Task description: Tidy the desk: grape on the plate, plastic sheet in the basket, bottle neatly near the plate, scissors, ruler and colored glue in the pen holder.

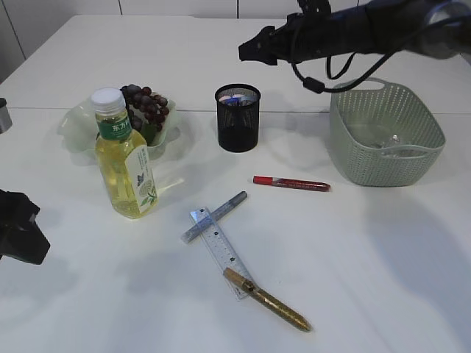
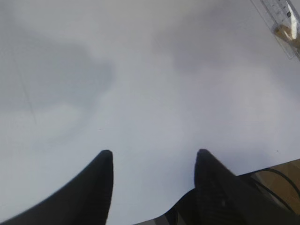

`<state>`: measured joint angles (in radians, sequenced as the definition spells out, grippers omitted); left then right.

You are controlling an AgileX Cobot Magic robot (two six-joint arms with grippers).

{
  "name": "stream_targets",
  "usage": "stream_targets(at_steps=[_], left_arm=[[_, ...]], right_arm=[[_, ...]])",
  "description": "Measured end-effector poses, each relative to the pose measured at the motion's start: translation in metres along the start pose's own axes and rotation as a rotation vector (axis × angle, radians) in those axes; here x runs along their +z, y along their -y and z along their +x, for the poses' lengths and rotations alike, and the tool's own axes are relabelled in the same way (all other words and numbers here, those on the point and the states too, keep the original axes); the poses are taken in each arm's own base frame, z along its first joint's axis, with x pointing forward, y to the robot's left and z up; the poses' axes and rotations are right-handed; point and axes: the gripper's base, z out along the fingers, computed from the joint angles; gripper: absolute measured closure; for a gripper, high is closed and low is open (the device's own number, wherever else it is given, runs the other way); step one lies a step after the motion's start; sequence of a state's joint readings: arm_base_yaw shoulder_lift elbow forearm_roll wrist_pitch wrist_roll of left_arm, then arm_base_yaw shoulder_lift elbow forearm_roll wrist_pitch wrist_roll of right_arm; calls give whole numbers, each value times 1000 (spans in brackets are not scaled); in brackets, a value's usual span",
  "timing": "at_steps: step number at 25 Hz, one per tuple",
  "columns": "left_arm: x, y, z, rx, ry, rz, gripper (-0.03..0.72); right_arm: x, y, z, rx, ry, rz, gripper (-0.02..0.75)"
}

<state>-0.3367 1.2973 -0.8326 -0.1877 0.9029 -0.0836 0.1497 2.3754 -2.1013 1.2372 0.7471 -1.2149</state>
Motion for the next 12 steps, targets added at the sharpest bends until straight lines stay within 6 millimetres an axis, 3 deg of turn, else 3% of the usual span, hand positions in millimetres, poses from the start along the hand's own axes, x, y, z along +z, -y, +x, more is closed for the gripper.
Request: stream_targets(at_steps=[9,12], left_arm=[[0,0,0,0,-2,0,282],[0,0,0,1,-2,-2,282]], right_arm=[[-91,-48,-56,114,-370,186,346],[-116,-61,-60,156,-423,254,347]])
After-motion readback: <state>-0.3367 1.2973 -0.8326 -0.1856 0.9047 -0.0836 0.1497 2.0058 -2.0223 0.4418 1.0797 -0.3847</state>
